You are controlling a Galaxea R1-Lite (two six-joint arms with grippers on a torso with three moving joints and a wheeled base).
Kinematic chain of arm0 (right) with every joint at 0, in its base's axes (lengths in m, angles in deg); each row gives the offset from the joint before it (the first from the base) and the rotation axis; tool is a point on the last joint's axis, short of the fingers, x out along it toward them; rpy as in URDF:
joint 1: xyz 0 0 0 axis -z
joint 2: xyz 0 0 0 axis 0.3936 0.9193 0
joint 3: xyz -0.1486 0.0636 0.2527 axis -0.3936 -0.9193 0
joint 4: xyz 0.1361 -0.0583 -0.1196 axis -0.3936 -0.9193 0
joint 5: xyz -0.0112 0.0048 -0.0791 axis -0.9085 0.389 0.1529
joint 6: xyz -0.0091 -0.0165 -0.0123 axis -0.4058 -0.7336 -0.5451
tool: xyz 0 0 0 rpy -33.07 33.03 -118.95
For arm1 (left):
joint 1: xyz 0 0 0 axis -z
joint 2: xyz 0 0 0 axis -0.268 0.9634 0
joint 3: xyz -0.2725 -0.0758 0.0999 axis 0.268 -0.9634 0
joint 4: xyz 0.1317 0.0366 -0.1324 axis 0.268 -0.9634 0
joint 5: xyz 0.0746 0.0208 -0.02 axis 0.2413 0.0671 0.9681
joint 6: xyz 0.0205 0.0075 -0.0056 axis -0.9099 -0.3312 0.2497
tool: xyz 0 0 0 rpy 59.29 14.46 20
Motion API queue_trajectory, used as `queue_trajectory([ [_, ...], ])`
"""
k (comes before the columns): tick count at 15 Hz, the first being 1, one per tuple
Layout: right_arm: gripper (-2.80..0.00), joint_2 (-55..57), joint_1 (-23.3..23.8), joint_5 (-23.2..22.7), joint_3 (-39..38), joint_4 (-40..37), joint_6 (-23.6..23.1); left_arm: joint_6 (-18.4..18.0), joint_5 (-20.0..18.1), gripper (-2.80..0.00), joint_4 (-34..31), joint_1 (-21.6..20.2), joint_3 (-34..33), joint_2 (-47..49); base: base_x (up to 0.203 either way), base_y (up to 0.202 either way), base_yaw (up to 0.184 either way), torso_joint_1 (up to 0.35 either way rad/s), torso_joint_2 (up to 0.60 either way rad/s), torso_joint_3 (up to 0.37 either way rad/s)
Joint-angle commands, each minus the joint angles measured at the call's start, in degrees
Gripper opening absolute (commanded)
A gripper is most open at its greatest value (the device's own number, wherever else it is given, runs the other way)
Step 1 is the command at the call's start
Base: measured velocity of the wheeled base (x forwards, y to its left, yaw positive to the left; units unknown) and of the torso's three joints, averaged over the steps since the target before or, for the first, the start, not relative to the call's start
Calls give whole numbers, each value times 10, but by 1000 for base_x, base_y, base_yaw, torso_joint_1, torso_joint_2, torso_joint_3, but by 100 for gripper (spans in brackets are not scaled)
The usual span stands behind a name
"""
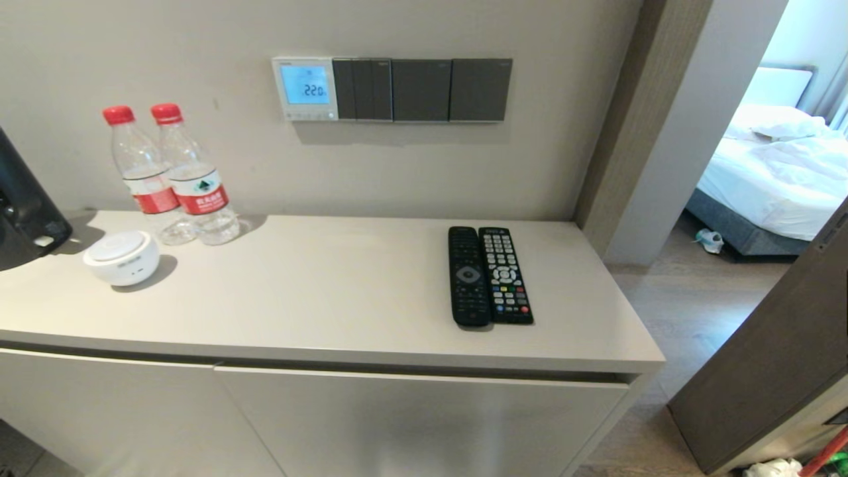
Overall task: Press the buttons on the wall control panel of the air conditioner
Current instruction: Turn off the central air conditioner
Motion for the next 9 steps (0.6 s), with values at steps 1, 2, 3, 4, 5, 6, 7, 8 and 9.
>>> queue_trajectory([
  [1,-280,-1,0,0,0,0,0,-2,-17,-280,2,-2,-17,-19,0,0,0,0,0,0],
  [2,-280,-1,0,0,0,0,0,-2,-21,-280,2,-3,-17,-20,0,0,0,0,0,0],
  [3,-280,-1,0,0,0,0,0,-3,-22,-280,2,-2,-17,-22,0,0,0,0,0,0],
  [4,-280,-1,0,0,0,0,0,-3,-24,-280,1,-2,-16,-27,0,0,0,0,0,0],
  [5,-280,-1,0,0,0,-1,0,-4,-32,-280,-2,-2,-15,-37,0,0,0,0,0,0],
  [6,-280,-1,0,0,0,0,0,-3,-51,-280,-5,-2,-15,-49,0,0,0,0,0,0],
  [7,-280,-1,0,0,0,0,0,-3,-57,-280,-3,-2,-22,-52,0,0,0,0,0,0],
  [8,-280,-1,0,0,0,0,0,-2,-59,-280,-14,-1,-24,-60,0,0,0,0,0,0],
  [9,-280,-1,0,0,0,0,0,-1,-60,-280,-30,1,-25,-70,0,0,0,0,0,0],
])
